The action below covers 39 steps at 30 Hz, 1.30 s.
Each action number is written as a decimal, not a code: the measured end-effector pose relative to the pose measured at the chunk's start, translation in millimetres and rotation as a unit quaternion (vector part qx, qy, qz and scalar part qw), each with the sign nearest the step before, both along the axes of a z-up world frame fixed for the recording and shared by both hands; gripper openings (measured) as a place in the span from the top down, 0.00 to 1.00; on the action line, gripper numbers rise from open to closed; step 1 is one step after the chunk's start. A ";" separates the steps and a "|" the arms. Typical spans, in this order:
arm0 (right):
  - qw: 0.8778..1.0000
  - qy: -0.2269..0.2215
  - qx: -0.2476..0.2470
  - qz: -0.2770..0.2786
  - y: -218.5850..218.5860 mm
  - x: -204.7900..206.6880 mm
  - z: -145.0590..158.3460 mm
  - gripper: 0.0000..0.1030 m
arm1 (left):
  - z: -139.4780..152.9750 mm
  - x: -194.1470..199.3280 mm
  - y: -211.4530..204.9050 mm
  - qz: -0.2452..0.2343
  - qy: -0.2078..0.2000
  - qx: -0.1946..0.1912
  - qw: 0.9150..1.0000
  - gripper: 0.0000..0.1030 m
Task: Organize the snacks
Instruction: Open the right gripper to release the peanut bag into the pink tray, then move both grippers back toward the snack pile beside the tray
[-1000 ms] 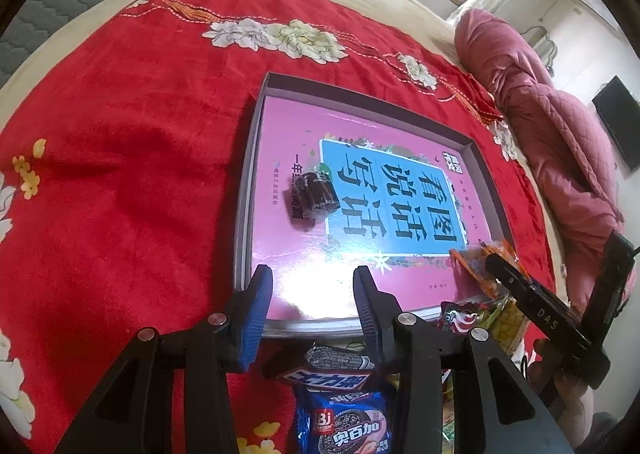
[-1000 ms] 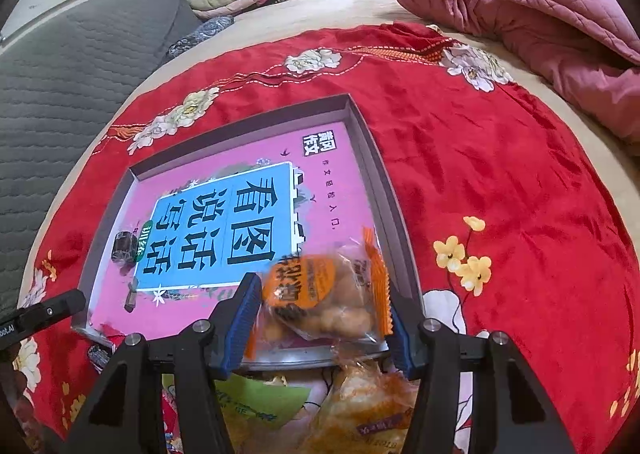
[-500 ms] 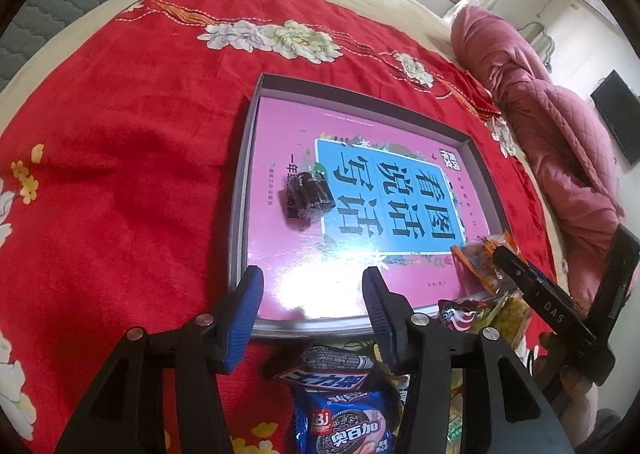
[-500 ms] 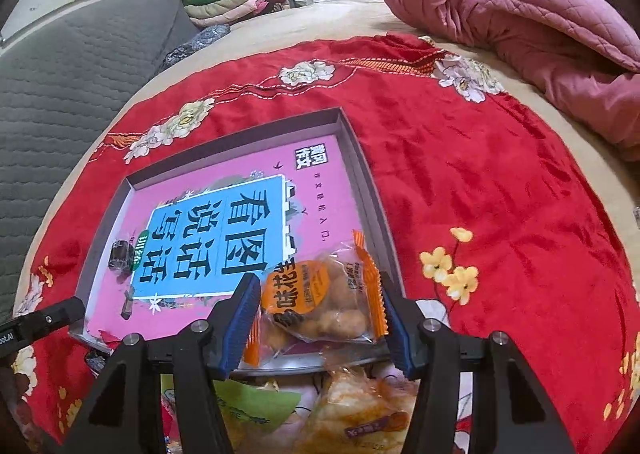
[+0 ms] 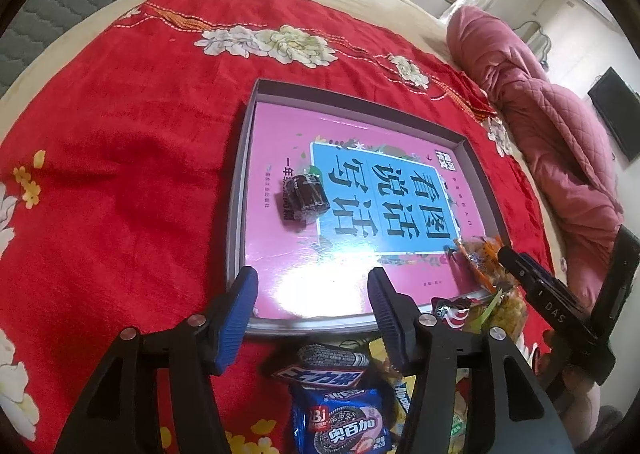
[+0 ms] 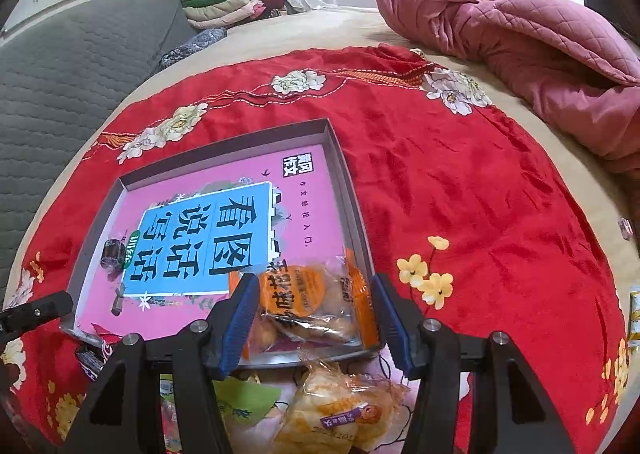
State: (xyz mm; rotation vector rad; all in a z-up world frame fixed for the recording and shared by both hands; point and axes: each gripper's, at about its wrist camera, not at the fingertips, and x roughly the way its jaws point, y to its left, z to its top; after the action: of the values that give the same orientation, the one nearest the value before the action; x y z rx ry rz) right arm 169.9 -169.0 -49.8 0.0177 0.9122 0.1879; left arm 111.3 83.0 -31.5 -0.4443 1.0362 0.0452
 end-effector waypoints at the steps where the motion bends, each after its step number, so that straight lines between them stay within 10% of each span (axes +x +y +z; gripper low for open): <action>1: 1.000 -0.001 0.003 -0.001 -1.0 -0.3 0.6 0.44 | 0.7 -0.2 0.2 0.000 -0.001 0.000 1.000 0.43; 39: 0.996 -0.050 0.069 0.016 -12.0 -27.2 49.8 0.24 | 34.8 -22.1 10.2 0.014 -0.032 0.005 0.999 0.35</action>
State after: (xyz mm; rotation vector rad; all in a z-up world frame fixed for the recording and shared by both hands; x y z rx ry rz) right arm 142.7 -181.0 0.0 0.1210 0.7987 0.2798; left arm 89.2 93.2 3.3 -0.4485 0.9657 0.0599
